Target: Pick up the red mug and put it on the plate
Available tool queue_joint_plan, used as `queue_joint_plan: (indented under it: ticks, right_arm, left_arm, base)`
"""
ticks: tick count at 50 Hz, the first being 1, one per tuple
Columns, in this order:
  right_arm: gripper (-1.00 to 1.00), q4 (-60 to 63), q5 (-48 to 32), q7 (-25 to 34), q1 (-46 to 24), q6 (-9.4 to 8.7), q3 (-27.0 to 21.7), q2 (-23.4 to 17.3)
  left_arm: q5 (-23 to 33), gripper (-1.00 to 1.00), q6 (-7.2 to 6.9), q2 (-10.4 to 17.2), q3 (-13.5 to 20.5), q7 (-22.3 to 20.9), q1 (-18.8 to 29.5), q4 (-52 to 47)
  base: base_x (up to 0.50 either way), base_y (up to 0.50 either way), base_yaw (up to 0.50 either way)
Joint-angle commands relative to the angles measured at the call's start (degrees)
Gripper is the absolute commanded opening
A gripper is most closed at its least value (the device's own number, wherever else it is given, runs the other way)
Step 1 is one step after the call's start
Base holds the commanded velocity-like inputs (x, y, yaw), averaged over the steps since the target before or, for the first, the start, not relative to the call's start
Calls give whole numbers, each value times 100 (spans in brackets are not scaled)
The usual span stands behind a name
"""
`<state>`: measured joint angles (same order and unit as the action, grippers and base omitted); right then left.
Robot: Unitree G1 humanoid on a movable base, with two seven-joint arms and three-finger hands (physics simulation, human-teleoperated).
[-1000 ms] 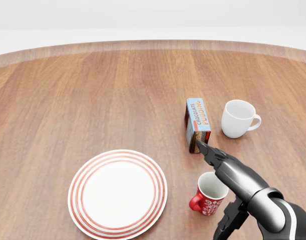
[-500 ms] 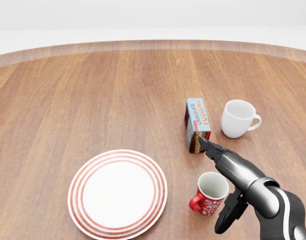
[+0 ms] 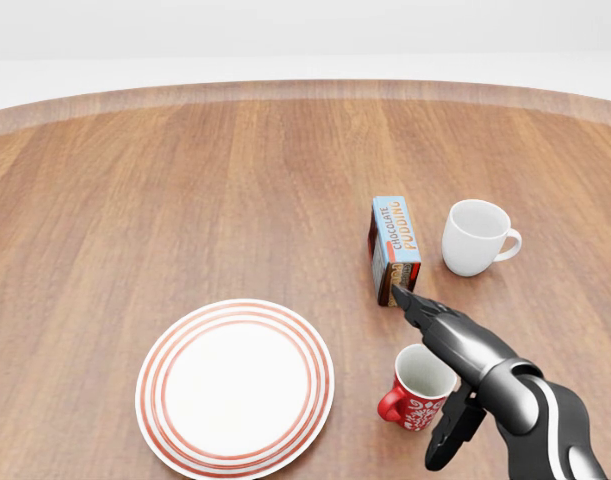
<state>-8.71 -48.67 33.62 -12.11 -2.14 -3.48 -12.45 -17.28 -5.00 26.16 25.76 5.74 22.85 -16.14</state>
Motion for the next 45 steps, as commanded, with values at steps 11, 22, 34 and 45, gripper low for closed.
queue_joint_plan:
  ticks: [11,22,34,45]
  right_arm:
    - [100,-721,-82,-368,-126,227,131,27]
    - [100,-1202,-118,-601,-284,352,209,32]
    - [100,-1688,-128,-834,-411,504,239,-20]
    - [100,-2298,-106,-1053,-716,638,234,-130]
  left_arm:
    - [33,100,0,-52,6,-30,-86,20]
    - [52,100,0,-98,14,-53,-156,40]
    - [73,100,0,-124,-13,-52,-163,41]
    - [75,100,0,-122,-6,-62,-164,28]
  base:
    - [0,0,0]
    - [0,0,0]
    - [0,0,0]
    - [0,0,0]
